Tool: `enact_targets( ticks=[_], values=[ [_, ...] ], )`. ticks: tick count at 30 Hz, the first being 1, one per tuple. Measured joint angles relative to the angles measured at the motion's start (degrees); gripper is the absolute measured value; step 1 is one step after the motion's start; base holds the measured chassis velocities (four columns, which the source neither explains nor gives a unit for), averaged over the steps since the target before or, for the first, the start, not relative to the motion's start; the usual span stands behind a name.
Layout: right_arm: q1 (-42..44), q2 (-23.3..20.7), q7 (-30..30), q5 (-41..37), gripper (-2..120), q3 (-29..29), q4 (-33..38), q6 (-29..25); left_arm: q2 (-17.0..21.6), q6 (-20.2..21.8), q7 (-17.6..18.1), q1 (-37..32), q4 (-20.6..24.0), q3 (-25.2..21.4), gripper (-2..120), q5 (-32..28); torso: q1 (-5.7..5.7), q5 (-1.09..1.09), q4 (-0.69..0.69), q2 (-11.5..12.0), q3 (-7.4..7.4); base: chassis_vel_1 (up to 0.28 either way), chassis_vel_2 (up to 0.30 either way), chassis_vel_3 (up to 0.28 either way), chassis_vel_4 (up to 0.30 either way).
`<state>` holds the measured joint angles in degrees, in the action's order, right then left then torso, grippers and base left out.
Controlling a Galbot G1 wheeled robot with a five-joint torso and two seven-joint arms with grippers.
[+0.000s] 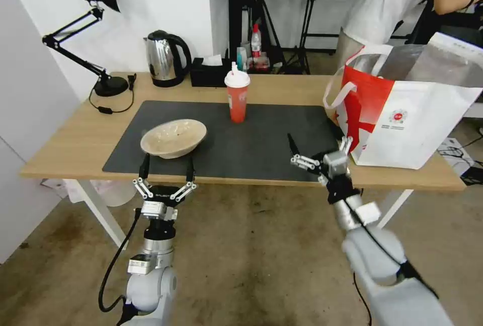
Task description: Pick up the trash from the table and place it into the takeout bag.
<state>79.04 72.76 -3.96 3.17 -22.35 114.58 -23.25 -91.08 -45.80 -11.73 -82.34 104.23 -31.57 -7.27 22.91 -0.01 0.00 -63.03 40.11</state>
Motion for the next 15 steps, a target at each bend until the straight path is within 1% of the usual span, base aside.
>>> enact_targets(
  ticks=[1,2,3,4,5,9,12,15],
  values=[
    [0.0,0.0,0.0,0.0,100,0.0,0.0,0.0,0.0,0.0,0.0,0.0,0.0,0.0,100,0.0,0.0,0.0,0.0,0.0,0.0,0.0,0.0,0.0,0.0],
    [1.12,0.82,-1.76,2.15,100,0.14,-0.81,-3.35,0.04,0.0,0.0,0.02,0.0,0.07,100,0.0,0.0,0.02,-0.01,0.0,0.0,0.0,0.0,0.0,0.0],
    [1.72,1.29,-3.23,3.7,100,0.31,-1.34,-5.41,0.04,0.0,0.0,0.03,0.0,0.12,100,0.0,0.0,0.01,-0.01,0.0,0.0,0.0,0.0,0.0,0.0],
    [1.72,1.29,-3.23,3.7,100,0.31,-1.34,-5.41,0.04,0.0,0.0,0.03,0.0,0.12,100,0.0,0.0,0.01,-0.01,0.0,0.0,0.0,0.0,0.0,0.0],
    [2.47,1.87,-4.97,5.31,100,0.74,-1.86,-7.58,0.04,0.0,-0.01,0.04,0.0,0.2,100,0.0,0.0,0.01,-0.01,0.0,0.0,0.0,0.0,0.0,0.0],
    [2.87,2.16,-5.86,6.13,100,0.97,-2.08,-8.58,0.05,0.0,-0.01,0.05,0.0,0.23,100,0.0,0.0,0.02,-0.01,0.0,0.0,0.0,0.0,0.0,0.0],
    [4.13,3.64,-10.09,9.85,100,2.04,-3.0,-12.15,0.07,0.0,-0.01,0.08,-0.07,0.41,100,0.0,0.0,0.01,0.0,0.0,0.0,0.0,0.0,0.0,0.0],
    [4.52,4.51,-11.5,11.58,100,2.19,-3.36,-13.21,0.07,0.0,-0.01,0.08,-0.09,0.46,100,0.0,0.0,0.0,0.0,0.0,0.0,0.0,0.0,0.0,0.0]
  ],
)
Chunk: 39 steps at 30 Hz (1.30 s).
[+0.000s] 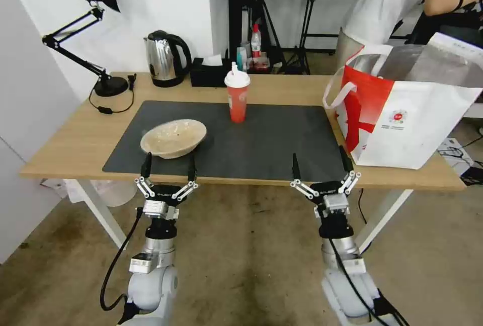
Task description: Pick up the trash from the table and place it into the takeout bag.
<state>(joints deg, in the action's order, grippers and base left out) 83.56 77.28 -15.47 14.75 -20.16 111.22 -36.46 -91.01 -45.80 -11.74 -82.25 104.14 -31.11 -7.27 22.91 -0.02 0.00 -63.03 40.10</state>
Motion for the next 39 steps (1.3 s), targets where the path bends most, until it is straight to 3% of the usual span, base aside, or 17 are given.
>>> enact_targets(
  ticks=[9,23,39],
  values=[
    [2.12,3.75,-3.34,4.77,100,0.02,-0.73,-2.85,0.24,0.0,0.0,0.16,0.17,-0.16,100,-0.1,0.01,0.01,0.0,0.0,0.0,0.0,0.0,0.0,0.0],
    [-0.87,3.2,-3.38,4.03,100,-3.03,-0.92,-2.07,0.05,0.0,0.06,0.79,-0.22,-0.13,100,-0.16,0.01,0.02,-0.01,0.0,0.0,0.0,0.0,0.0,0.0],
    [-5.12,-0.73,0.55,-3.81,100,0.84,2.66,7.03,-0.15,0.0,0.11,0.32,0.14,-0.11,100,-0.17,0.01,0.02,0.0,0.01,0.01,0.0,0.0,0.0,0.0]
  ],
)
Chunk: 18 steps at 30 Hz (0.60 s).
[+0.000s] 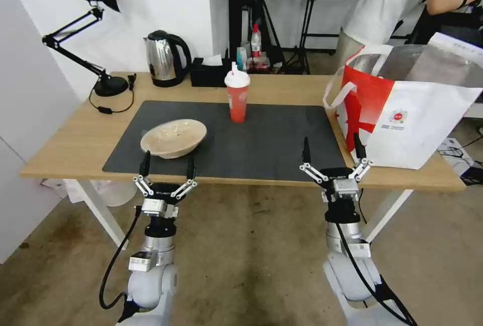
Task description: Pick up the trash from the table and place it into the takeout bag.
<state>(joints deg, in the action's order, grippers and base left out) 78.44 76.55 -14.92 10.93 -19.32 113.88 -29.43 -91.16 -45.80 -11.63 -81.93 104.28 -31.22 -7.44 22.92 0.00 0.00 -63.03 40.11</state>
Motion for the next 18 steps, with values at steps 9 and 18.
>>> enact_targets(
  ticks=[9,18],
  values=[
    [-2.79,-1.8,2.68,-4.72,100,2.59,0.72,6.35,-0.02,0.0,0.0,-0.69,0.53,0.21,100,0.03,0.0,0.0,0.0,0.01,0.0,0.0,0.0,0.0,0.0],
    [-8.57,-6.08,5.99,-13.71,100,5.87,-0.74,16.95,-0.02,-0.01,-0.01,-2.22,1.65,0.28,100,0.04,0.0,0.0,0.0,0.01,0.0,0.0,0.0,0.0,0.0]
  ],
)
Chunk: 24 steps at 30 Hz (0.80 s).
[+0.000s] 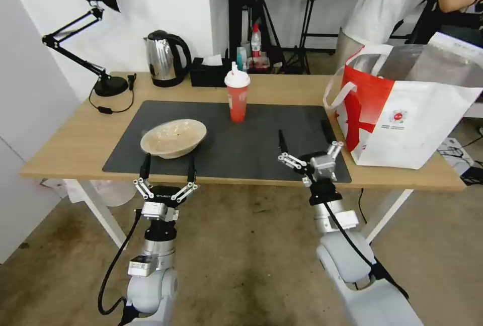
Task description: Pick up the trash from the table and place it into the takeout bag.
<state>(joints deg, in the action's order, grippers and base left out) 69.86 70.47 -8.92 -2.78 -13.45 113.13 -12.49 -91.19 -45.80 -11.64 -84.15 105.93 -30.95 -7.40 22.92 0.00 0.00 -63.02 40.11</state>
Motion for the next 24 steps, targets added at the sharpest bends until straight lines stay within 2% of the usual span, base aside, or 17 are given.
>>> enact_targets(
  ticks=[3,13,24],
  values=[
    [-3.47,-1.18,0.38,-4.81,100,1.12,-1.07,3.11,0.0,-0.01,0.0,-0.95,0.42,-0.05,100,-0.03,0.0,0.0,0.0,0.0,0.0,0.0,0.0,0.0,0.0],
    [-13.67,-3.22,0.76,-11.04,100,4.63,-5.58,7.83,0.0,-0.05,-0.02,-2.1,1.04,-0.24,100,-0.1,0.0,0.0,0.0,0.0,0.0,0.0,0.0,0.0,0.0],
    [-18.25,-4.16,0.97,-12.83,100,6.83,-9.49,8.41,-0.01,-0.06,-0.02,-1.86,1.11,-0.36,100,-0.14,0.0,0.0,0.0,0.0,0.0,0.0,0.0,0.0,0.0]
  ],
)
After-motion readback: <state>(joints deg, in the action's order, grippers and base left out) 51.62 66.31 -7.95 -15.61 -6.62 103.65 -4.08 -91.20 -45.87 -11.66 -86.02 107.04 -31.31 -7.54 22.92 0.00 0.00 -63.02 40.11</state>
